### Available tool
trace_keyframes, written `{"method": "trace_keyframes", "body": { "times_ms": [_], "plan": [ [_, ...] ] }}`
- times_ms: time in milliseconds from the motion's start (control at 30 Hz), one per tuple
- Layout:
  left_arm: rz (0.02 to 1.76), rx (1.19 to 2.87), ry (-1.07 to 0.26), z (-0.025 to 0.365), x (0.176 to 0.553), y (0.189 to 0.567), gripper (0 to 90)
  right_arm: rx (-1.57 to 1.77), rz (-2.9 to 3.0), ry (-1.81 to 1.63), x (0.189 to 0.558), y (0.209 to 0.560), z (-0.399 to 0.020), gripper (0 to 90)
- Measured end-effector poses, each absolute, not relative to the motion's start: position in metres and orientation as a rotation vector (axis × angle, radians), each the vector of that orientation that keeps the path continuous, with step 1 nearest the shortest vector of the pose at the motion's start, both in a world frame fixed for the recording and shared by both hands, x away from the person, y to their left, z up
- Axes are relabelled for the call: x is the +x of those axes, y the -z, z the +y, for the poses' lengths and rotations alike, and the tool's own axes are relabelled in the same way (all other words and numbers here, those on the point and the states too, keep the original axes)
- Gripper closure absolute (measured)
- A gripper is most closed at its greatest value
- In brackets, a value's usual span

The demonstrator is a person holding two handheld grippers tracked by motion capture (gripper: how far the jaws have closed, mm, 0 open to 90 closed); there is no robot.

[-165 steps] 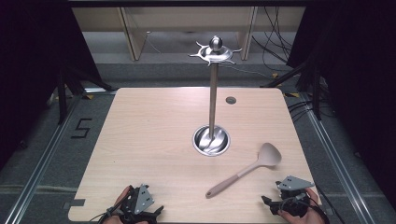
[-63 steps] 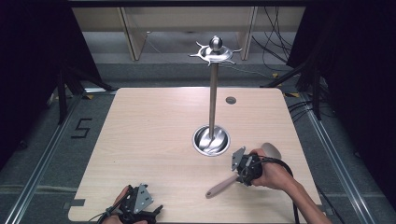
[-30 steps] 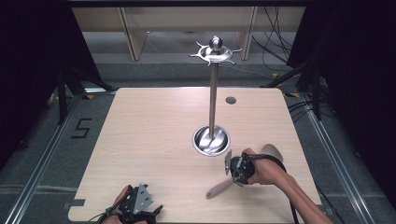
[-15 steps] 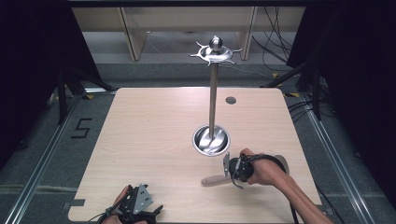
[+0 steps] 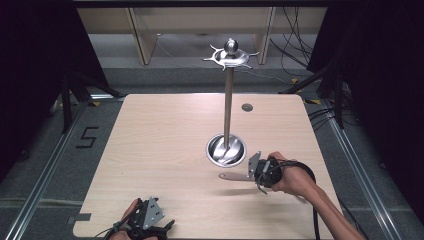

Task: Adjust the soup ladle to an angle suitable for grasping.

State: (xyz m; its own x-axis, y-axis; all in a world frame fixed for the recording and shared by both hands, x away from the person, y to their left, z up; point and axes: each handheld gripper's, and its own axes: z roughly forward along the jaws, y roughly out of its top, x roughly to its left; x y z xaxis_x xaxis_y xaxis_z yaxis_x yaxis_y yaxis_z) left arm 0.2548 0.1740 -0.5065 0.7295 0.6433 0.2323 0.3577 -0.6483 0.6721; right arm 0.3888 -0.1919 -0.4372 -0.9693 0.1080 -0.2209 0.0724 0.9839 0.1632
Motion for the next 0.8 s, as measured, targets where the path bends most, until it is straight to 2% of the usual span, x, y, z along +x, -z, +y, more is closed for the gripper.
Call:
{"method": "trace_keyframes", "body": {
  "times_ms": [800],
  "plan": [
    [0.788, 2.313, -0.608, 0.175, 0.255, 0.507, 15.7, 0.487, 2.629, -0.683, 0.373, 0.387, -0.259, 77.3]
  ]
}}
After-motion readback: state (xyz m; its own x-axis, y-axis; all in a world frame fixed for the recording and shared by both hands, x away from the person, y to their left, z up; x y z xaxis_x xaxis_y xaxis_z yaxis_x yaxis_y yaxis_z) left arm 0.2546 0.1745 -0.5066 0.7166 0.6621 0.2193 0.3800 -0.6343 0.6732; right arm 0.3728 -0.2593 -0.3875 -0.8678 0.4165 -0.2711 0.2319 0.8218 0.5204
